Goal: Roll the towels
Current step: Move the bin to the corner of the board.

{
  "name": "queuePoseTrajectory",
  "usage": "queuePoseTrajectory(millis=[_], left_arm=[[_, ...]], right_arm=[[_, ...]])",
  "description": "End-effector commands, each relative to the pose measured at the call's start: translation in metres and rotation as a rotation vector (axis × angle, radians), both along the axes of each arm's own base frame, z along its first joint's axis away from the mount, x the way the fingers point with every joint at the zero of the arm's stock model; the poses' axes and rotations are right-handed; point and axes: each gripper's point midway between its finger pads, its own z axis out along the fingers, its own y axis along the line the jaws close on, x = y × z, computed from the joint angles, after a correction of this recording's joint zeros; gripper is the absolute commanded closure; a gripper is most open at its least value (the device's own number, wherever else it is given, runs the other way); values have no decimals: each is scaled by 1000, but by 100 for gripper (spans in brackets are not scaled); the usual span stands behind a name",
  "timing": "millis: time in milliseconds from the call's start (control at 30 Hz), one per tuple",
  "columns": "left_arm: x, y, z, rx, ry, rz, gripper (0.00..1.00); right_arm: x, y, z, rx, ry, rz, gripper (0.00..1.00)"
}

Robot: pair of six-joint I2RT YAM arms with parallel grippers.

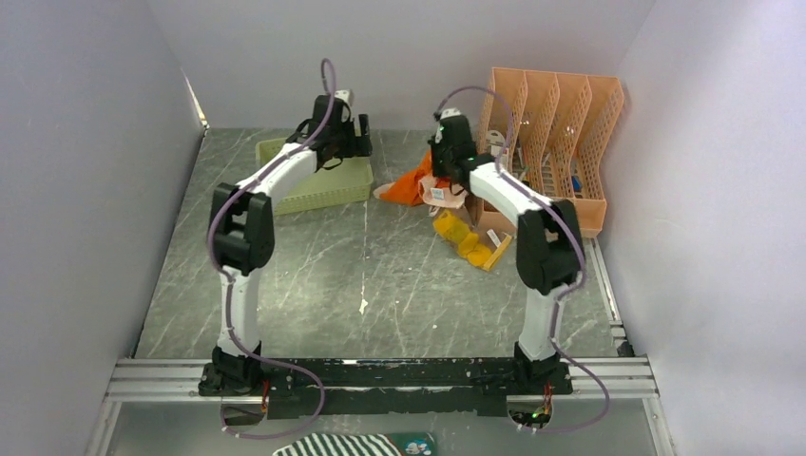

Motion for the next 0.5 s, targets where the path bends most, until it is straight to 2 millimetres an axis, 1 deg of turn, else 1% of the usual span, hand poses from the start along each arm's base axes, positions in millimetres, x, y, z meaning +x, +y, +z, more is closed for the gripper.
queuePoseTrajectory(millis=[0,67,133,167,200,233,267,300,333,367,400,467], left_arm=[[11,-20,-31,66,72,-6,8],[17,-22,-45,72,90,6,10],[21,-24,-57,78,100,6,23],[22,-25,-63,86,104,-4,39],[23,-23,-69,105,108,-15,46],[25,-20,-71,127,106,-24,49],[26,-13,-70,149,104,-32,54],[26,-7,-69,165,99,-41,61],[28,1,-64,170,89,-52,80],[29,10,-59,175,80,-55,90],[31,20,-54,180,69,-64,91],[33,41,-42,199,45,-79,91]], right_arm=[[-17,5,159,155,-254,61,100],[-37,2,204,190,-292,88,100],[-59,-2,241,222,-341,115,100],[-71,-6,256,232,-366,121,100],[-81,-9,265,239,-383,125,100],[-92,-12,273,251,-396,133,100],[-102,-12,276,263,-397,149,100],[-112,-12,275,272,-389,167,100],[-121,-12,273,283,-376,181,100],[-131,-10,269,299,-358,202,100],[-141,-5,262,319,-331,242,100],[-162,8,248,358,-277,327,100]])
